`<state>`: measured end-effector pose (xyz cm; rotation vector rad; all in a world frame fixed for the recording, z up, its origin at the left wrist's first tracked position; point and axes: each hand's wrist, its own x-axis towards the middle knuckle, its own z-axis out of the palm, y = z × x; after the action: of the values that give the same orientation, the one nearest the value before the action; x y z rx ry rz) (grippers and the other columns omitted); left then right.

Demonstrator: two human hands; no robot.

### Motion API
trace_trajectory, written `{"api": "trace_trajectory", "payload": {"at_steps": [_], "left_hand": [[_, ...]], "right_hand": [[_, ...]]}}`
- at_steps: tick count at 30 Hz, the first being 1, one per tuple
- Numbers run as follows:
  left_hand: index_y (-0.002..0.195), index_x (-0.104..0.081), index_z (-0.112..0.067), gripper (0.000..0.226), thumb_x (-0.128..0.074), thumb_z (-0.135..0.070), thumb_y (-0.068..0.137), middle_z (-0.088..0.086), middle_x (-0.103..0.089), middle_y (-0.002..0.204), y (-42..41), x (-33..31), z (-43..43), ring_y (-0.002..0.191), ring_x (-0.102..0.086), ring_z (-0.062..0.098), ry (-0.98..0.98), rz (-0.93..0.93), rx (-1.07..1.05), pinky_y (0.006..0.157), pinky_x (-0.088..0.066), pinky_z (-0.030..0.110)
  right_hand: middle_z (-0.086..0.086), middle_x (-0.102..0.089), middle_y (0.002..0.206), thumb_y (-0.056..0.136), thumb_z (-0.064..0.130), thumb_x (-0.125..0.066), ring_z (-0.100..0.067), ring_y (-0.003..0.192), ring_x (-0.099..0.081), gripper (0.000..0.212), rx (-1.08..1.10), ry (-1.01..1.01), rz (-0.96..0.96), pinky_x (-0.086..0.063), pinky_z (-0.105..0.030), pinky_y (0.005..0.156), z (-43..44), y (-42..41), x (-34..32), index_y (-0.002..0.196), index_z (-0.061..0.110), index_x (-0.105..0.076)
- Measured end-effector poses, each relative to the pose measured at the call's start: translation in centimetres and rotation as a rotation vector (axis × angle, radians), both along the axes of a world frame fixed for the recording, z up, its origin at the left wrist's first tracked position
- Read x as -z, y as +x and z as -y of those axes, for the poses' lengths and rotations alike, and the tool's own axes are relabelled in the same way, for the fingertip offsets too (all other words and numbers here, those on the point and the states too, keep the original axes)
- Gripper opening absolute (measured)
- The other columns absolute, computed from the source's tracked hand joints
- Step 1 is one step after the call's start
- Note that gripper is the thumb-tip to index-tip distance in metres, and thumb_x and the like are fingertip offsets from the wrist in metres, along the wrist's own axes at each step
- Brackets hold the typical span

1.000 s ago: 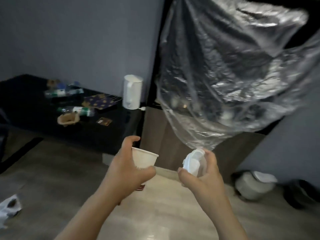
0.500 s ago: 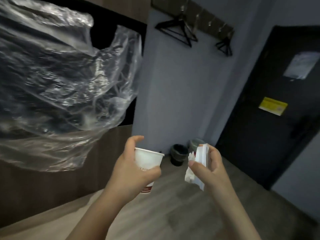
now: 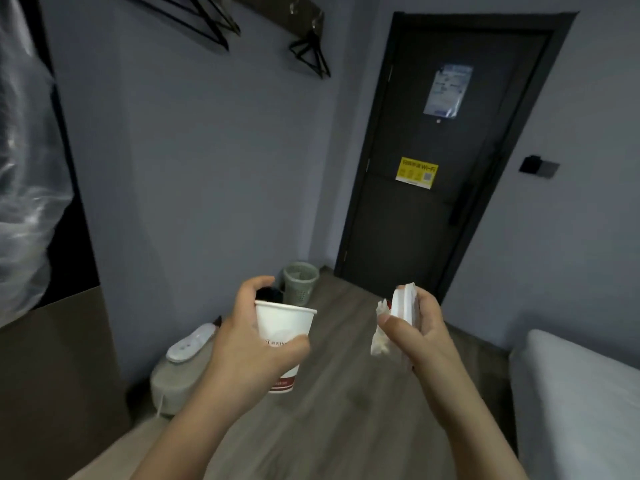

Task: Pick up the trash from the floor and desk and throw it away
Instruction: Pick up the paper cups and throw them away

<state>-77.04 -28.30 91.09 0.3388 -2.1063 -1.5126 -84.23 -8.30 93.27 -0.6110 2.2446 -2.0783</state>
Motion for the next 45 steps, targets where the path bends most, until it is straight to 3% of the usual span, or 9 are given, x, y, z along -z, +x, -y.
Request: {"api": "trace_trajectory", "payload": {"at_steps": [5, 12, 16, 21, 27, 31, 37, 41, 45], "left_hand": [[0.101, -0.036, -0.065, 0.068, -0.067, -0.039, 0.047, -0.015, -0.063, 0.083, -9.1, -0.2, 6.9, 0.067, -0.062, 0.002, 0.013, 0.022, 0.025, 0.054, -0.045, 0.018], [0.106, -0.035, -0.063, 0.072, -0.065, -0.043, 0.044, -0.011, -0.063, 0.086, -20.1, 1.4, 12.6, 0.069, -0.062, 0.006, 0.023, 0.077, 0.049, 0.057, -0.045, 0.021], [0.103, -0.035, -0.063, 0.070, -0.067, -0.040, 0.045, -0.010, -0.063, 0.086, -26.8, 2.7, 14.5, 0.068, -0.061, 0.002, 0.008, 0.104, 0.056, 0.055, -0.043, 0.018], [0.104, -0.036, -0.061, 0.071, -0.068, -0.037, 0.046, -0.015, -0.062, 0.076, -36.3, 4.2, 16.1, 0.068, -0.060, -0.006, -0.046, 0.109, 0.040, 0.046, -0.041, 0.010], [0.113, -0.036, -0.054, 0.078, -0.071, -0.034, 0.047, -0.004, -0.061, 0.077, -48.6, 4.7, 18.2, 0.071, -0.058, -0.007, -0.059, 0.127, -0.010, 0.047, -0.041, 0.005], [0.109, -0.035, -0.058, 0.075, -0.070, -0.035, 0.047, -0.003, -0.060, 0.077, -55.5, 5.6, 19.6, 0.070, -0.058, -0.005, -0.054, 0.155, -0.059, 0.046, -0.041, 0.006], [0.115, -0.036, -0.050, 0.078, -0.070, -0.036, 0.046, -0.003, -0.059, 0.079, -63.6, 7.4, 23.9, 0.065, -0.060, 0.011, 0.003, 0.246, -0.155, 0.049, -0.042, 0.015], [0.119, -0.036, -0.045, 0.079, -0.081, -0.022, 0.058, 0.000, -0.059, 0.084, -69.4, 9.3, 28.4, 0.072, -0.060, 0.016, 0.009, 0.293, -0.173, 0.054, -0.045, 0.024], [0.121, -0.034, -0.043, 0.077, -0.081, -0.019, 0.064, -0.001, -0.058, 0.086, -75.5, 11.4, 33.7, 0.073, -0.059, 0.017, 0.001, 0.334, -0.196, 0.057, -0.046, 0.028]], "right_hand": [[0.029, -0.062, 0.093, 0.070, 0.049, -0.066, 0.004, 0.088, -0.064, 0.037, 0.058, 0.033, 0.028, -0.054, -0.018, 0.063, 5.2, -7.9, 0.4, 0.101, 0.060, -0.049], [0.032, -0.061, 0.094, 0.068, 0.051, -0.069, 0.007, 0.090, -0.063, 0.041, 0.094, 0.019, 0.098, -0.054, -0.015, 0.061, 10.2, -18.7, 2.6, 0.099, 0.065, -0.046], [0.026, -0.064, 0.097, 0.059, 0.058, -0.069, 0.001, 0.092, -0.066, 0.042, 0.061, -0.021, 0.173, -0.055, -0.021, 0.065, 11.5, -25.1, 4.1, 0.097, 0.063, -0.053], [0.027, -0.064, 0.100, 0.061, 0.056, -0.068, 0.001, 0.093, -0.065, 0.040, 0.016, -0.033, 0.184, -0.055, -0.021, 0.067, 13.5, -35.2, 5.9, 0.097, 0.064, -0.052], [0.022, -0.065, 0.100, 0.068, 0.050, -0.068, -0.002, 0.096, -0.065, 0.034, -0.062, -0.029, 0.210, -0.056, -0.027, 0.074, 15.7, -48.9, 6.7, 0.100, 0.058, -0.055], [0.021, -0.066, 0.097, 0.069, 0.043, -0.065, -0.003, 0.093, -0.066, 0.037, -0.088, -0.007, 0.218, -0.056, -0.031, 0.076, 17.3, -57.2, 7.2, 0.103, 0.054, -0.054], [0.014, -0.067, 0.101, 0.055, 0.058, -0.067, -0.008, 0.094, -0.067, 0.052, -0.111, 0.033, 0.273, -0.056, -0.031, 0.075, 21.4, -66.6, 8.9, 0.105, 0.051, -0.055], [0.012, -0.065, 0.108, 0.055, 0.061, -0.065, -0.010, 0.098, -0.066, 0.062, -0.124, 0.097, 0.313, -0.055, -0.044, 0.089, 25.4, -73.2, 10.7, 0.114, 0.047, -0.051], [0.014, -0.065, 0.109, 0.061, 0.058, -0.066, -0.010, 0.099, -0.066, 0.043, -0.111, 0.137, 0.361, -0.057, -0.039, 0.082, 30.4, -79.2, 12.4, 0.102, 0.055, -0.053]]}}
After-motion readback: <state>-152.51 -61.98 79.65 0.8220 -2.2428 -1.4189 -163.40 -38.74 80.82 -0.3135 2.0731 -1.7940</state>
